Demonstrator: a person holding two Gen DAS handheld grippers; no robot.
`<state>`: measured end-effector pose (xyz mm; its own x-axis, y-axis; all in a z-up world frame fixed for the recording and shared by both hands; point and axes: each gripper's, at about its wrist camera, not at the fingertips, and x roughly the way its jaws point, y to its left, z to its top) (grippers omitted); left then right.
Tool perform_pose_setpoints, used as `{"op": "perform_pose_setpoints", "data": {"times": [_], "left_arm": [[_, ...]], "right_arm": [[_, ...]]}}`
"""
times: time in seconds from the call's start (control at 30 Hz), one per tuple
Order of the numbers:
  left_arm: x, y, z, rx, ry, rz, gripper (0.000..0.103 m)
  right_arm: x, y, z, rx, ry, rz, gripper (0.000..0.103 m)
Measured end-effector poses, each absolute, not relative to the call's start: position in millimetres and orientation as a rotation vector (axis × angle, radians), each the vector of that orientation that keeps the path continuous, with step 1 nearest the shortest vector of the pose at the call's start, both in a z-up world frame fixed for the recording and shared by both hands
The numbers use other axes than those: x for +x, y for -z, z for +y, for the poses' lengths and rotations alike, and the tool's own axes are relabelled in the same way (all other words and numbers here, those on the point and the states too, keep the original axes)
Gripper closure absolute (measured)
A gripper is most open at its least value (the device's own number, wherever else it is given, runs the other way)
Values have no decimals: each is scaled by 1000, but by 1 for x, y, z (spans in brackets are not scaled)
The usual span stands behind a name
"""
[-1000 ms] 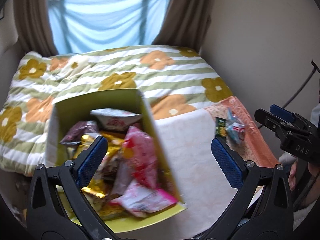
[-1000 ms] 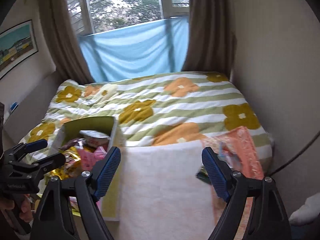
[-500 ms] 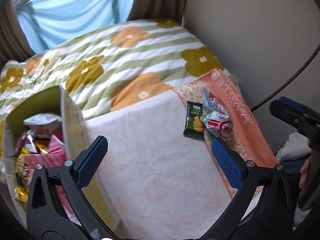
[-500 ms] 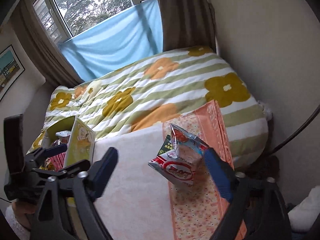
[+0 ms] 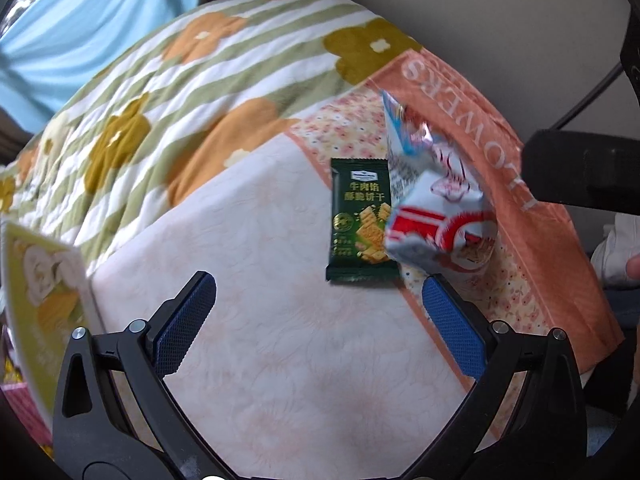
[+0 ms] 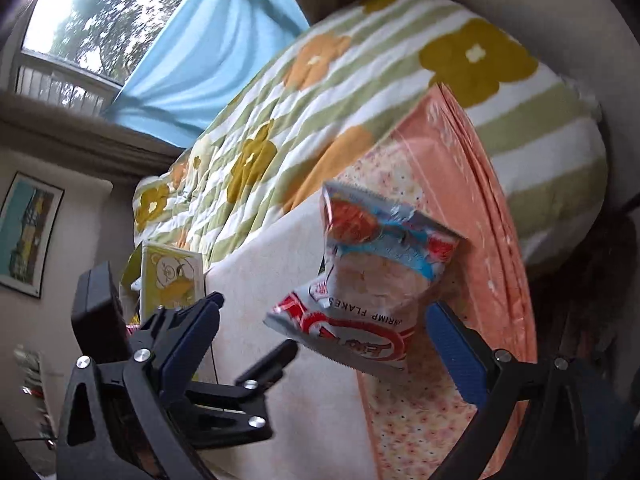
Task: Organize snacks
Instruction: 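Grasp the green cracker packet with the left tool while the right tool grasps the shrimp flakes bag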
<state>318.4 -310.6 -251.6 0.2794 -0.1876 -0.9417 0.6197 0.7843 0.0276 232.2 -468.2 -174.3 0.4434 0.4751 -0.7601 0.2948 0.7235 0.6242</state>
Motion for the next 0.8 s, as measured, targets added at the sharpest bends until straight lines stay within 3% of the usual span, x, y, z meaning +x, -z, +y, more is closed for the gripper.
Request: {"op": "perform_pose_setpoints", "data": {"times": [0.37,0.5,0.67,0.8], "left_arm": [[347,281,-335,450,653,1176,5],[351,294,-345,463,684,1198,22],[353,303,-348,470,700,1204,35],[356,299,-346,481,699,1179,62]], "right_arm": [[239,205,-489,1062,30,1133,0],[245,207,-495,1126,71,1117,0],[251,212,-496,1140,120,1127,0],[253,216,-496,1142,156,1136,0]]}}
